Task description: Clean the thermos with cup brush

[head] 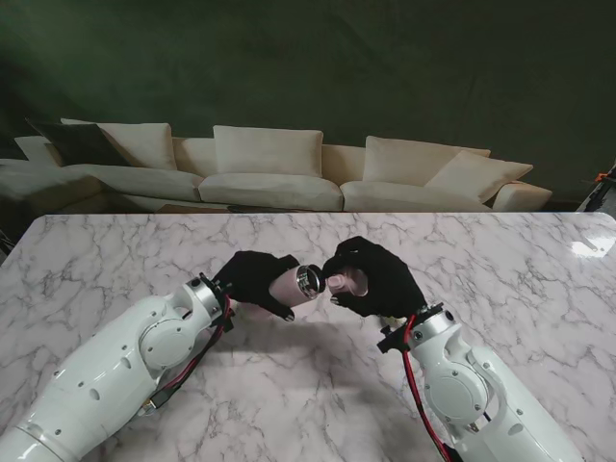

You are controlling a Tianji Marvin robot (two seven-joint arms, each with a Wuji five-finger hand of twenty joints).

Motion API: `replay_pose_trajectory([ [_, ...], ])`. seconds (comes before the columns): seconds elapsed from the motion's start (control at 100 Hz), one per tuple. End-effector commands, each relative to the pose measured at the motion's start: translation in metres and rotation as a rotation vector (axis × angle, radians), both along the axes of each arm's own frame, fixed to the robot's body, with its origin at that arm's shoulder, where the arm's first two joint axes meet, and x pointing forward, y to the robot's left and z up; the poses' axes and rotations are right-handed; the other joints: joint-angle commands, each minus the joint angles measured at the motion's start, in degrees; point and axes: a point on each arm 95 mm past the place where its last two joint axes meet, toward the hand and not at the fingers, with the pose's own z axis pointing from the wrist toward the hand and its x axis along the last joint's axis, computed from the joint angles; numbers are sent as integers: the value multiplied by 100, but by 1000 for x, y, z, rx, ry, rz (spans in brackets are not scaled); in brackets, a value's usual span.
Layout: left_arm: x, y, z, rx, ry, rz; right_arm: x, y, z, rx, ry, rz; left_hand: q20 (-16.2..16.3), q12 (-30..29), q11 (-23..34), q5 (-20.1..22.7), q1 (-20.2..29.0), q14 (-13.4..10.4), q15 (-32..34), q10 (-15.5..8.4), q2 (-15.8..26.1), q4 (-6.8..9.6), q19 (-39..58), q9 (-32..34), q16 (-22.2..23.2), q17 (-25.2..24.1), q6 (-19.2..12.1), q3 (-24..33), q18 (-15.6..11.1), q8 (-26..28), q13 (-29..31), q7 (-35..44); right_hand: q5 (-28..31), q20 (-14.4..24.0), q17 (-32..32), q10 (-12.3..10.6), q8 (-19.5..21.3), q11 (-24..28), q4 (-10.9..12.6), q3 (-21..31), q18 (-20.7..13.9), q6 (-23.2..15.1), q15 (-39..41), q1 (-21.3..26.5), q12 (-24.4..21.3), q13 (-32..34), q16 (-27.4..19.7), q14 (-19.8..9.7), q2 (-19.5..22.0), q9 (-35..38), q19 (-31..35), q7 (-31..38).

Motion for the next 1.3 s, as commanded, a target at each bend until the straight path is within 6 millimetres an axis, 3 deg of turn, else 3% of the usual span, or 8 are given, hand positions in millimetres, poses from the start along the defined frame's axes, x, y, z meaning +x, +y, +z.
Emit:
replay_pose_trajectory([
  [0.0, -2, -1, 5, 8, -8, -17, 2, -10, 5, -23, -12, -24, 31, 138, 298, 160, 2186, -463, 1133, -144, 1399, 349, 344, 173, 403, 174, -989, 2380, -747, 235, 625, 828, 854, -8, 153, -226, 506, 358, 436, 937, -823, -948, 1581, 1032, 287, 816, 476, -1396, 1172, 516, 49, 1529],
  [0.28, -5, 3, 9, 30, -37, -32, 16, -53, 11, -195, -2, -124, 28, 134, 287, 153, 2185, -459, 1119, -161, 1411, 345, 327, 154, 399, 133, -1001, 2371, -732, 243, 592, 826, 751, -73, 223, -198, 427, 307, 459, 848, -872, -905, 1621, 1001, 274, 847, 434, -1432, 1230, 548, 88, 1462],
  [0.94, -13, 0, 13, 30, -53, -60, 69, -140, -22, -588, 166, -365, 33, 137, 284, 154, 2174, -472, 1114, -175, 1410, 355, 330, 156, 401, 127, -1013, 2368, -743, 254, 586, 813, 750, -245, 339, -287, 229, 313, 457, 719, -1027, -796, 1739, 1025, 166, 931, 344, -1526, 1293, 655, 176, 1450],
  [1.17, -13, 0, 12, 30, -51, -61, 79, -157, -27, -676, 207, -412, 32, 133, 279, 161, 2179, -469, 1113, -170, 1404, 356, 330, 163, 401, 129, -1011, 2372, -745, 254, 583, 812, 743, -274, 354, -288, 54, 272, 459, 634, -1039, -793, 1742, 1007, 144, 937, 339, -1530, 1339, 680, 202, 1382],
  [1.2, -14, 0, 12, 29, -51, -61, 81, -159, -28, -687, 213, -414, 32, 132, 277, 160, 2175, -469, 1115, -167, 1404, 355, 330, 160, 401, 129, -1009, 2370, -745, 253, 585, 810, 720, -316, 349, -292, -209, 255, 499, 565, -1038, -806, 1730, 1011, 151, 939, 349, -1537, 1362, 688, 219, 1491],
  [1.29, -14, 0, 11, 27, -51, -60, 85, -161, -35, -714, 237, -418, 30, 131, 275, 161, 2173, -475, 1114, -173, 1403, 355, 327, 160, 400, 128, -1011, 2371, -748, 253, 581, 811, 699, -331, 335, -295, -341, 230, 482, 489, -1024, -819, 1721, 999, 125, 934, 347, -1554, 1397, 704, 205, 1478],
])
